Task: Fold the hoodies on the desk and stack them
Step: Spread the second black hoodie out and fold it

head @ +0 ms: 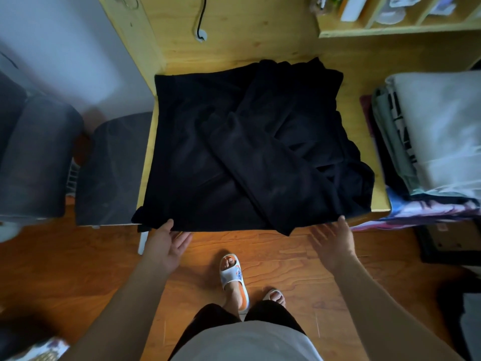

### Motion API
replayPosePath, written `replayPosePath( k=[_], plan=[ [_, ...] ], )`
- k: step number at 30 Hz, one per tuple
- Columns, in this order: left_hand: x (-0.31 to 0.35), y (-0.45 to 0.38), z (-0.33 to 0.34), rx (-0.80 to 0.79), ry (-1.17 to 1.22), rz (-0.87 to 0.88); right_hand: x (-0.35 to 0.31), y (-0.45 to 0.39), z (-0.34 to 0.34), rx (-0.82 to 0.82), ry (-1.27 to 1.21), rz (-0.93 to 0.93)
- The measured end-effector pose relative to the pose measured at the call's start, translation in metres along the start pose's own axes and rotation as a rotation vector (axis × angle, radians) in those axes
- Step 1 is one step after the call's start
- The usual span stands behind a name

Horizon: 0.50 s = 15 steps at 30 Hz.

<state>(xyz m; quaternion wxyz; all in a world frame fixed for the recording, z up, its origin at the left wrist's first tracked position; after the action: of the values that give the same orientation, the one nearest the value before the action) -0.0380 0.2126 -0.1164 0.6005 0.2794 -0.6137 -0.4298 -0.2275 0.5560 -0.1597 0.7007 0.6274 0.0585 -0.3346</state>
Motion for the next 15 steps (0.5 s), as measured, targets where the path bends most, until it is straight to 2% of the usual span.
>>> replayPosePath(
  k=[2,6,10,15],
  plan=[
    [0.002,0.001,0.001,0.025,-0.040,0.002,-0.018,-0.003,0.015,-0.113,-0.106,0.021],
    [0.008,0.010,0.004,0.061,-0.034,0.007,-0.023,0.002,0.014,0.020,0.082,0.014],
    [0.008,0.032,0.000,0.001,0.004,0.053,-0.033,0.033,0.000,-0.031,0.100,-0.055],
    [-0.017,0.063,-0.024,0.031,0.070,0.112,-0.029,0.079,-0.037,-0.051,0.044,-0.061]
  ],
)
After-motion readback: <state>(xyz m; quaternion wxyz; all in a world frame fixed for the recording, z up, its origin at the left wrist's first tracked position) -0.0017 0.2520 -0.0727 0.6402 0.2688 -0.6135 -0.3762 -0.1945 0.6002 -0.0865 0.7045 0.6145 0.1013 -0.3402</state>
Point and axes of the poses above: each hand's wrist, its own y-axis away from the middle knuckle, its own z-axis out of the palm, x = y × z, the point moved 4 cm from there along -y, towards the middle knuckle
